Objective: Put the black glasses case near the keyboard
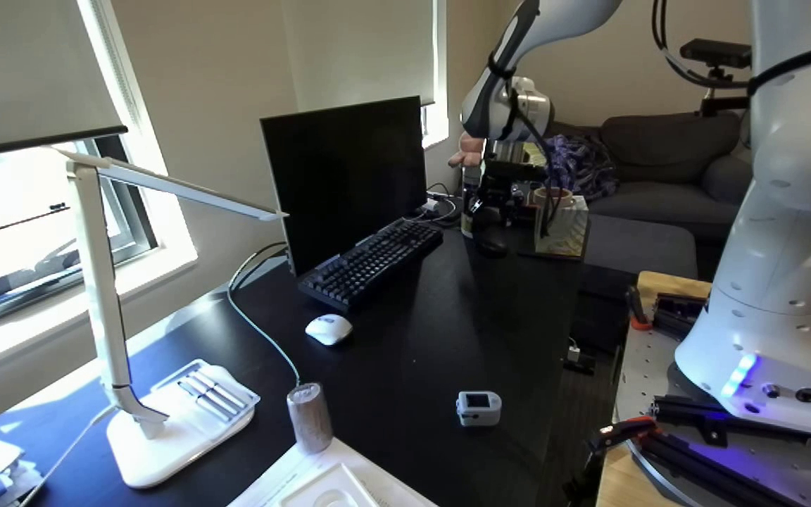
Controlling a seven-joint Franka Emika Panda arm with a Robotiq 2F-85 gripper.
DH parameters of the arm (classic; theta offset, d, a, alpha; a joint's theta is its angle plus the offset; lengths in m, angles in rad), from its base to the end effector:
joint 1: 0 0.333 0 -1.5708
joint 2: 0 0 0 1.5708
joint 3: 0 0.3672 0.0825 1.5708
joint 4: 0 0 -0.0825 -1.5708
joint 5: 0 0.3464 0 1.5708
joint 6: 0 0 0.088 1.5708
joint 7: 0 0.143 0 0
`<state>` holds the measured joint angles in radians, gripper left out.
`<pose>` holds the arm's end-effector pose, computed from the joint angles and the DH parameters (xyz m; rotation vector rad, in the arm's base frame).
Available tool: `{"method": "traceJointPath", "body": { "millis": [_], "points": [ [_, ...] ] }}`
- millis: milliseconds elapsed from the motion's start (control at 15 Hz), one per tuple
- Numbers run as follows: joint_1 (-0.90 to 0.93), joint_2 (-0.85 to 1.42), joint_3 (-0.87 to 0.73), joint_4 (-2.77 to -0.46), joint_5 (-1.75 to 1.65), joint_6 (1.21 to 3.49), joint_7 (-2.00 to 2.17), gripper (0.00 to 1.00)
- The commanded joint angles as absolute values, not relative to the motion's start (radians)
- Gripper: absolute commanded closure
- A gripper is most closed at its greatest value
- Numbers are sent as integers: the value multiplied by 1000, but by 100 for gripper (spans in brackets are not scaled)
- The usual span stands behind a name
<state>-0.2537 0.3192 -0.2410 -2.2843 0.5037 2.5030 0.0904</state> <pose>0.4588 -0.2392 0.2546 -2.5699 1.3963 0.0469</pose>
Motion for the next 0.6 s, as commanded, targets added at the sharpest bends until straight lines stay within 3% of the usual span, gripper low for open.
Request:
{"method": "traceJointPath", "body": {
  "millis": [0,533],
  "points": [
    [-274,319,-221,-2281,492,2504,101,49],
    [-255,449,-245,-2111,525,2377,569,49]
  ]
}}
